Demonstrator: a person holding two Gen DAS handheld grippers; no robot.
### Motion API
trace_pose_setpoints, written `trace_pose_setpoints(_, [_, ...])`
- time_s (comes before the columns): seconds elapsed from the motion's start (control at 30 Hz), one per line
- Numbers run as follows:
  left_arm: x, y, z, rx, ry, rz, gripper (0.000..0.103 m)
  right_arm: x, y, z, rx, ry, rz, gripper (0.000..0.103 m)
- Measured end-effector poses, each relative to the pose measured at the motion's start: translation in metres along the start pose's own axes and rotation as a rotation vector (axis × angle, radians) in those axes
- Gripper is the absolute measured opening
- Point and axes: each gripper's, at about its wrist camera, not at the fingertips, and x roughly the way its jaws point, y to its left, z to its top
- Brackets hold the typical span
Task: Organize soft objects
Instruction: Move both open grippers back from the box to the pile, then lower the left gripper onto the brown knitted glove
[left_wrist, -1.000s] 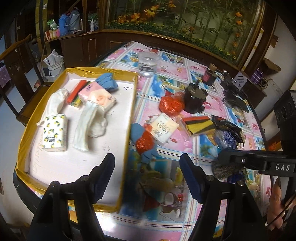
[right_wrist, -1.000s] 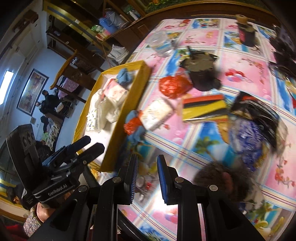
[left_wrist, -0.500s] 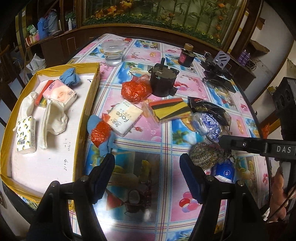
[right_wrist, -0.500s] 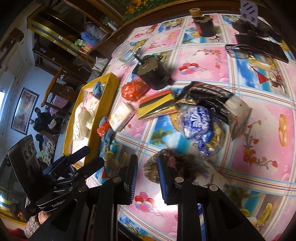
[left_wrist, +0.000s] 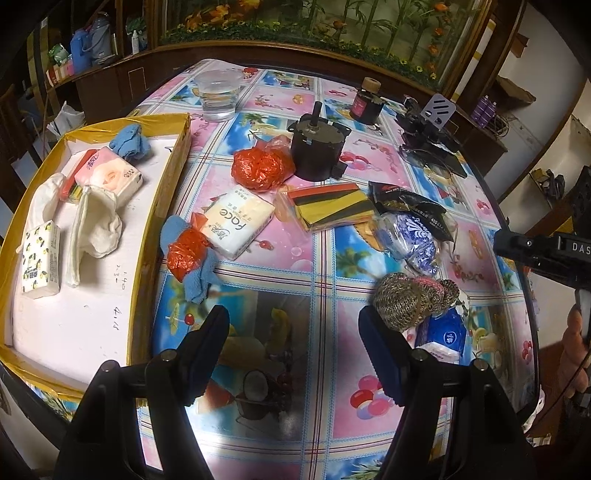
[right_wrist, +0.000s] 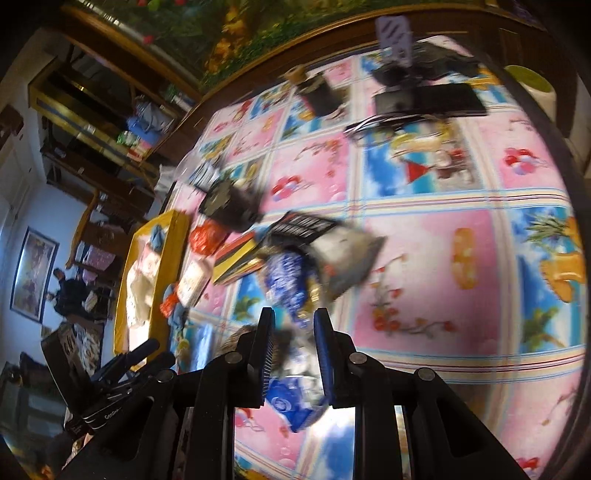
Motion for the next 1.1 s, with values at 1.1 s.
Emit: trace_pose_setpoints(1.1, [-0.004, -0.013, -0.001, 0.049, 0.003, 0.008, 0.072, -0.241, -0.191, 0.007, 0.416, -0.587, -0.228, 0.023])
